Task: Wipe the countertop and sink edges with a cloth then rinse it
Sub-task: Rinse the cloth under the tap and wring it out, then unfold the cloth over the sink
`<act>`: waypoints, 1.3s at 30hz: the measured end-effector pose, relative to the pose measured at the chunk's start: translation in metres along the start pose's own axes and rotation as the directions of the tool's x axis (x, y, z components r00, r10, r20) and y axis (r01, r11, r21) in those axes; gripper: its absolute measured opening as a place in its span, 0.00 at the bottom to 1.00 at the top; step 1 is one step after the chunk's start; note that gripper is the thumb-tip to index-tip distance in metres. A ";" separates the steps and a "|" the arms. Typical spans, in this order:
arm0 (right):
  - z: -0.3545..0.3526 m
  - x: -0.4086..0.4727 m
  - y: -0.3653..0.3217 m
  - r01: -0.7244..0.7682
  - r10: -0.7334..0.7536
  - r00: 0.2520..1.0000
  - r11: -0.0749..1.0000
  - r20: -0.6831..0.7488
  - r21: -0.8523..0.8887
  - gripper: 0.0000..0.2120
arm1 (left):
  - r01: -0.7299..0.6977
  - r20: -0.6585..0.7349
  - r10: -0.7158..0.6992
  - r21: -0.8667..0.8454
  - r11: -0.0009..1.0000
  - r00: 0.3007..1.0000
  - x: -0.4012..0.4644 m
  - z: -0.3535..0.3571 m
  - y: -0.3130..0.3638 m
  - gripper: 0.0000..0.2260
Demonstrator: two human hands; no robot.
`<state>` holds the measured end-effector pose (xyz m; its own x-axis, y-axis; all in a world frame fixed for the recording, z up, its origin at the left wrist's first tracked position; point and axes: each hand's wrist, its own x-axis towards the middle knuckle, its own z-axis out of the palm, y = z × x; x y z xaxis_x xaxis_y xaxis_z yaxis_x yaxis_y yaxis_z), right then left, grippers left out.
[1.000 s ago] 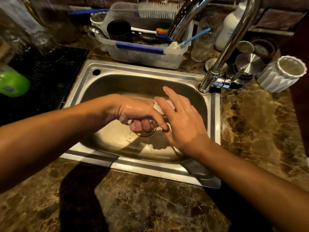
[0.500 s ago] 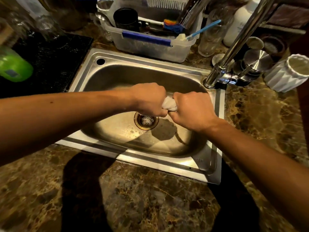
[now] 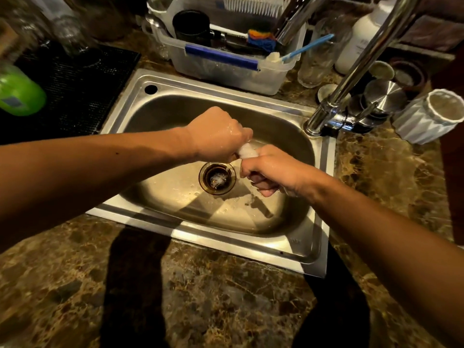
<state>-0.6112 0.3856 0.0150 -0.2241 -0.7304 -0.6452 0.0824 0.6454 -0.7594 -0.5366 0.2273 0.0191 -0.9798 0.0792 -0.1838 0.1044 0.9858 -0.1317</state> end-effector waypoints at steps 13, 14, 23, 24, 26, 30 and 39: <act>0.000 -0.054 -0.055 0.092 -0.175 0.961 0.933 -0.214 -0.349 0.07 | 0.099 -0.270 -0.276 -0.524 0.846 0.922 -0.048 -0.041 0.003 0.20; -0.001 -0.060 -0.056 0.130 -0.199 0.960 0.941 -0.199 -0.313 0.07 | 0.073 -0.246 -0.268 -0.594 0.801 0.931 -0.056 -0.048 0.001 0.22; 0.043 -0.130 -0.080 0.402 -0.454 0.800 0.891 -0.391 -0.212 0.21 | -0.063 -0.112 -0.416 -0.990 0.128 0.902 -0.147 -0.110 0.008 0.23; 0.053 -0.139 -0.084 0.399 -0.484 0.770 0.873 -0.414 -0.279 0.22 | -0.080 -0.102 -0.431 -0.994 0.067 0.897 -0.155 -0.115 0.012 0.24; 0.068 -0.158 -0.089 0.402 -0.514 0.745 0.855 -0.425 -0.329 0.24 | -0.116 -0.080 -0.434 -0.992 -0.057 0.897 -0.172 -0.122 0.018 0.24; 0.081 -0.188 -0.093 0.472 -0.449 0.822 0.881 -0.349 -0.023 0.24 | -0.168 -0.074 -0.385 -0.962 -0.216 0.920 -0.202 -0.133 0.029 0.22; 0.099 -0.209 -0.092 0.500 -0.460 0.837 0.863 -0.297 0.071 0.14 | -0.088 0.024 -0.441 -0.969 -0.232 0.897 -0.243 -0.138 0.047 0.11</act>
<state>-0.4758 0.4573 0.2115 -0.5140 -0.8417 -0.1653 0.0281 0.1761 -0.9840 -0.3167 0.2752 0.1916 -0.9209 -0.3673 -0.1304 -0.1034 -0.0923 0.9903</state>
